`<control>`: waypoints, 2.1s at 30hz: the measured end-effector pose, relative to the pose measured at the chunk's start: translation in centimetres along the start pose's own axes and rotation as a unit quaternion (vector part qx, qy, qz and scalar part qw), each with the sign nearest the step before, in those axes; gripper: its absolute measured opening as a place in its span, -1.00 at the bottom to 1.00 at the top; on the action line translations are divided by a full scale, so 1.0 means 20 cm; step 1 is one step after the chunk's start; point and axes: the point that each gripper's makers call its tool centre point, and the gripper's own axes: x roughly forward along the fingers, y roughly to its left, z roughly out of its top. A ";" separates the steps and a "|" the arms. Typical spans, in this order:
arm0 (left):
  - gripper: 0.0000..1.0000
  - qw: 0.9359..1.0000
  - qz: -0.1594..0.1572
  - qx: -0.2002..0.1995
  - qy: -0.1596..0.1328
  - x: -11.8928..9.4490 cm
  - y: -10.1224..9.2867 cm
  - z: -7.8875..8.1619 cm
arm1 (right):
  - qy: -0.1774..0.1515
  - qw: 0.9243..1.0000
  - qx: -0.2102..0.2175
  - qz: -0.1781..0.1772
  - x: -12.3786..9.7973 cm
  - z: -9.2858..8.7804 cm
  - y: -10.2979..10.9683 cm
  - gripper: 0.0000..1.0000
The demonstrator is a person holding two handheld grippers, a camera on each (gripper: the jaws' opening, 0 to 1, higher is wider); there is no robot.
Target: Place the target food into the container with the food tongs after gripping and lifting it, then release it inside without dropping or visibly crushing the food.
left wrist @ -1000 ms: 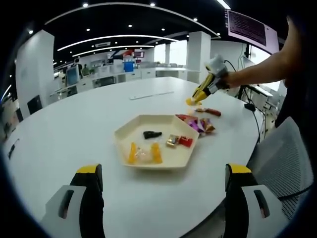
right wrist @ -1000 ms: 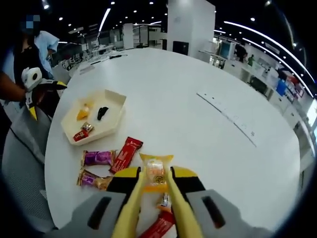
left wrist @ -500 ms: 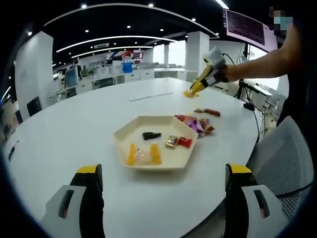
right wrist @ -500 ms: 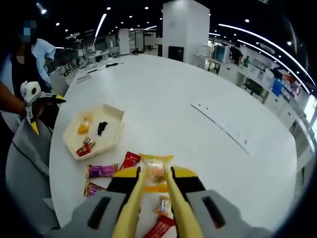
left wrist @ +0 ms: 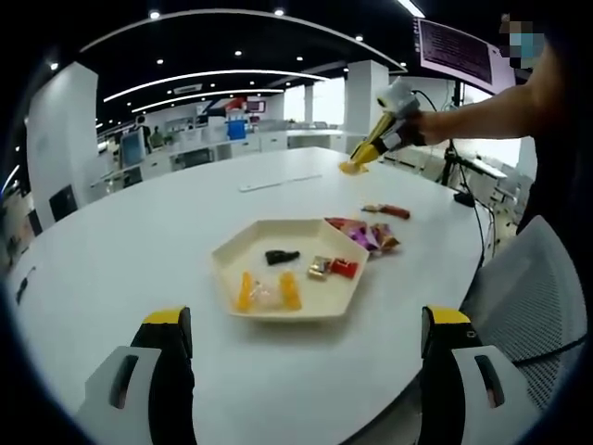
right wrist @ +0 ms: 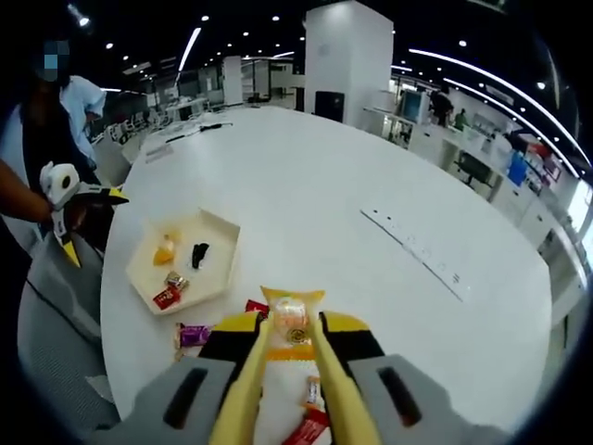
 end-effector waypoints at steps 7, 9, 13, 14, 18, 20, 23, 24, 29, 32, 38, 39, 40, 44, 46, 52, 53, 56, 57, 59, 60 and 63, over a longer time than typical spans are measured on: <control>0.99 1.000 -0.004 0.005 -0.001 0.00 -0.01 0.01 | -0.007 1.000 -0.004 0.004 0.02 0.08 0.06 -0.54; 0.99 1.000 -0.003 0.006 0.000 0.00 -0.01 0.01 | -0.007 1.000 -0.007 0.006 0.02 0.10 0.09 -0.54; 0.99 1.000 -0.004 0.009 -0.001 0.00 -0.02 0.01 | -0.009 1.000 -0.013 0.009 0.04 0.15 0.14 -0.54; 0.99 1.000 -0.005 0.010 -0.001 0.00 -0.02 0.01 | -0.011 1.000 -0.013 0.011 0.05 0.16 0.15 -0.54; 0.99 1.000 -0.007 0.012 -0.003 0.00 -0.03 0.01 | -0.014 1.000 -0.017 0.018 0.07 0.21 0.21 -0.54; 0.99 1.000 -0.007 0.012 -0.003 0.00 -0.02 0.01 | -0.017 0.999 -0.019 0.021 0.08 0.23 0.24 -0.54; 0.99 1.000 -0.007 0.013 -0.005 0.00 -0.03 0.02 | -0.020 0.999 -0.022 0.026 0.09 0.27 0.29 -0.54; 0.99 1.000 -0.007 0.014 -0.004 0.00 -0.03 0.02 | -0.021 0.999 -0.024 0.027 0.09 0.29 0.30 -0.54; 0.99 1.000 -0.007 0.016 -0.006 0.00 -0.03 0.02 | -0.026 0.999 -0.032 0.036 0.12 0.35 0.38 -0.54; 0.99 1.000 -0.007 0.017 -0.007 0.00 -0.03 0.02 | -0.027 0.998 -0.038 0.041 0.14 0.38 0.42 -0.54; 0.99 1.000 -0.006 0.016 -0.013 0.00 -0.03 0.03 | -0.029 0.997 -0.048 0.053 0.18 0.43 0.51 -0.54; 0.99 1.000 -0.006 0.016 -0.013 0.00 -0.03 0.03 | -0.029 0.997 -0.049 0.054 0.19 0.44 0.52 -0.54; 0.99 1.000 -0.006 0.017 -0.012 0.00 -0.03 0.03 | -0.028 0.997 -0.051 0.056 0.20 0.44 0.54 -0.54; 0.99 1.000 -0.006 0.016 -0.014 0.00 -0.03 0.04 | -0.031 0.996 -0.057 0.065 0.23 0.48 0.60 -0.54; 0.99 1.000 -0.006 0.016 -0.016 -0.01 -0.03 0.04 | -0.032 0.995 -0.060 0.070 0.24 0.50 0.64 -0.54; 0.99 1.000 -0.003 0.016 -0.017 -0.01 -0.02 0.05 | -0.030 0.993 -0.075 0.083 0.29 0.53 0.73 -0.54; 0.99 1.000 -0.002 0.016 -0.017 -0.01 -0.02 0.05 | -0.030 0.993 -0.077 0.085 0.29 0.54 0.75 -0.54; 0.99 1.000 -0.001 0.016 -0.019 -0.01 -0.02 0.05 | -0.032 0.992 -0.081 0.089 0.31 0.55 0.79 -0.54; 0.99 1.000 0.000 0.015 -0.020 -0.01 -0.01 0.05 | -0.032 0.992 -0.083 0.091 0.32 0.56 0.80 -0.54; 0.99 1.000 0.001 0.014 -0.021 -0.01 -0.01 0.05 | -0.032 0.991 -0.085 0.094 0.33 0.56 0.82 -0.54; 0.99 1.000 0.001 0.015 -0.021 -0.01 -0.01 0.05 | -0.031 0.991 -0.087 0.095 0.34 0.56 0.84 -0.54; 0.99 1.000 0.000 0.014 -0.022 -0.01 -0.01 0.05 | -0.031 0.991 -0.090 0.098 0.35 0.57 0.86 -0.54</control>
